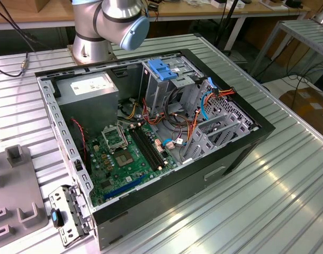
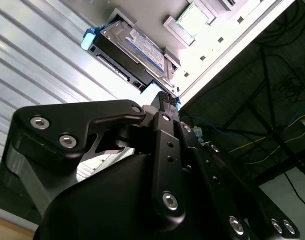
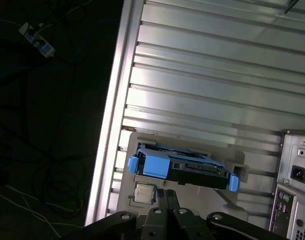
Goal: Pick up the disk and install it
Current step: 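Pick up the disk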
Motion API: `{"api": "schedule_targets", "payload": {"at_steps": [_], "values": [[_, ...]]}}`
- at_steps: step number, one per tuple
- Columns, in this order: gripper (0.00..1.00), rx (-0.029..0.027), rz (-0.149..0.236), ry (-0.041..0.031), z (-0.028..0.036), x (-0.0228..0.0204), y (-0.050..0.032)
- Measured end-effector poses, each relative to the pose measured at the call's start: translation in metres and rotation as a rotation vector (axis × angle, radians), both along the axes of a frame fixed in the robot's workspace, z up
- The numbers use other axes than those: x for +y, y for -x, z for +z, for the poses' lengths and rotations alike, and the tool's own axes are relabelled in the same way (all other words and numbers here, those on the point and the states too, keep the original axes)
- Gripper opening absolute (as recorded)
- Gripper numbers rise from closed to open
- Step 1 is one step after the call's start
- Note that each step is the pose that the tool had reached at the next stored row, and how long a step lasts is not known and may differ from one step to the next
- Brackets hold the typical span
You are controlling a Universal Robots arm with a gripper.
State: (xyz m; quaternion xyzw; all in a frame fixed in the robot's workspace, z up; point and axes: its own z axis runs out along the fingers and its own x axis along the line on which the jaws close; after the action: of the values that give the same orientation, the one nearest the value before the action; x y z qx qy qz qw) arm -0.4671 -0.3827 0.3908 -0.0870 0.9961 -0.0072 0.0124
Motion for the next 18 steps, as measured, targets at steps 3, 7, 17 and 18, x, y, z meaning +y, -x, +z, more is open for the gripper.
{"api": "schedule_targets", "payload": {"at_steps": [3, 7, 17, 18], "values": [[0.11, 0.0000, 0.019, 0.0000, 0.0000, 0.0000, 0.0000], [0.11, 0.0000, 0.042, 0.0000, 0.0000, 0.0000, 0.0000], [0.11, 0.0000, 0.117, 0.0000, 0.0000, 0.0000, 0.0000], [0.11, 0.0000, 0.122, 0.0000, 0.0000, 0.0000, 0.0000]]}}
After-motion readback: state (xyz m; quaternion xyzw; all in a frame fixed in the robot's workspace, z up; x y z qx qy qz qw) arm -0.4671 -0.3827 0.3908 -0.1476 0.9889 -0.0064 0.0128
